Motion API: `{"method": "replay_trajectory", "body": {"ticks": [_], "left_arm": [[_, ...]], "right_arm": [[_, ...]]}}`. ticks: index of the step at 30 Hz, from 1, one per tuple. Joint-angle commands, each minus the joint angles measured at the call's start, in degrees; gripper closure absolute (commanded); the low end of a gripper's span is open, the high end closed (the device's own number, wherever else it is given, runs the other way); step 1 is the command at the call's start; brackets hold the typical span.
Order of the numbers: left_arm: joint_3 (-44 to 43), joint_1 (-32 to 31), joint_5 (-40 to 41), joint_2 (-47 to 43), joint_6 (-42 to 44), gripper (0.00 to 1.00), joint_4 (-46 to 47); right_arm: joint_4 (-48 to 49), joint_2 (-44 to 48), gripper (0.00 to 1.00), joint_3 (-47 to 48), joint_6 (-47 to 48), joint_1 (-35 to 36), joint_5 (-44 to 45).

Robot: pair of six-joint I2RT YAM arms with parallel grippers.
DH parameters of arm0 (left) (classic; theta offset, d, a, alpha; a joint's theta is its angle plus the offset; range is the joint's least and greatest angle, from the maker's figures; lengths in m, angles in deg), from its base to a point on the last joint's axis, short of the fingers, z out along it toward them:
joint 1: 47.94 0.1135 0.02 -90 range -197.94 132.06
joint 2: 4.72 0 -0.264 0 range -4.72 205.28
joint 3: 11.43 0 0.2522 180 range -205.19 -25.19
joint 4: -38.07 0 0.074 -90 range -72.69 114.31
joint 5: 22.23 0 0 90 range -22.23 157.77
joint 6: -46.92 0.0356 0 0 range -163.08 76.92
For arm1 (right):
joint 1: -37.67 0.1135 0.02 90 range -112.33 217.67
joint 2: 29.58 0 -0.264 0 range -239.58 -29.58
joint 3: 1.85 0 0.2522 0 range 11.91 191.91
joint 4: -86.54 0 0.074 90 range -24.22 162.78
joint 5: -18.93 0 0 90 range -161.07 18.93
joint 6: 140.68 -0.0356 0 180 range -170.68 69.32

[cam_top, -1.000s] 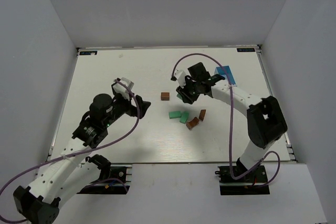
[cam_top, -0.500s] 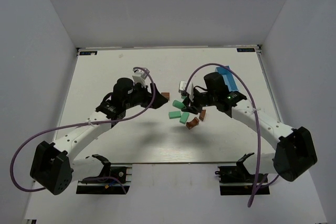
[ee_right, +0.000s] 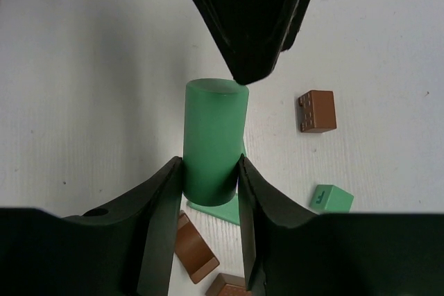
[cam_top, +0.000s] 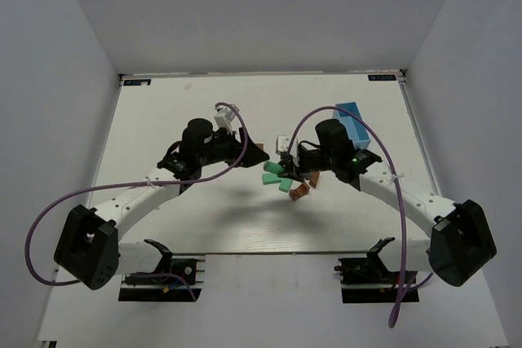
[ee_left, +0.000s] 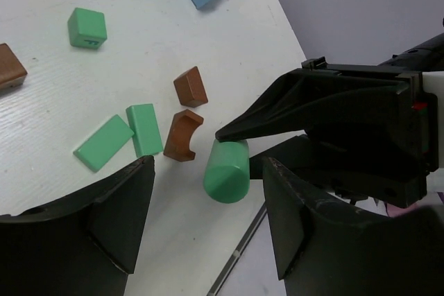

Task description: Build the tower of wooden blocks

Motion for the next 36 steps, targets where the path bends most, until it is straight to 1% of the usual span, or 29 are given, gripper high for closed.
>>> {"method": "replay_trajectory", "body": {"ticks": [1,6,13,14,20,26,30,31,34,36], "left_arm": [[-2.44,-0.35,-3.82,-0.09,-1.07,0.27,1.19],[-3.06,-0.35,-4.36,0.96,-0.54,0.27,-0.58],[-3.59,-0.35,-4.36,1.49,-0.02,0.27,-1.72],[-3.59,-0.35,-4.36,1.49,-0.02,0.27,-1.72],[-4.12,-0.35,-5.49,2.54,-0.02,0.27,-1.72],[-4.12,-0.88,-6.03,2.55,1.04,0.29,-2.25],[-4.12,-1.41,-6.03,2.55,1.04,0.32,-2.25],[-4.12,-1.41,-6.03,2.55,1.04,0.36,-2.25],[-4.12,-1.41,-6.55,3.07,1.04,0.41,-2.25],[-4.12,-1.93,-6.55,3.07,1.04,0.41,-2.25]], "right_arm": [[4.82,2.2,1.0,-0.25,1.36,0.84,-0.25],[8.07,4.21,1.0,-2.45,1.19,1.46,0.81],[8.16,4.57,1.0,-2.8,1.27,2.07,1.51],[9.99,4.48,1.0,-2.63,1.1,2.16,1.69],[11.59,3.78,1.0,-3.07,0.4,3.12,3.27],[12.73,3.51,1.0,-3.33,0.04,3.91,5.2],[13.35,3.25,1.0,-3.42,-0.66,4.27,5.91],[13.43,3.16,1.0,-3.33,-0.57,4.35,6.17],[13.61,2.9,1.0,-3.33,-0.75,4.62,6.78],[13.78,2.9,1.0,-3.51,-0.92,4.71,7.14]]}}
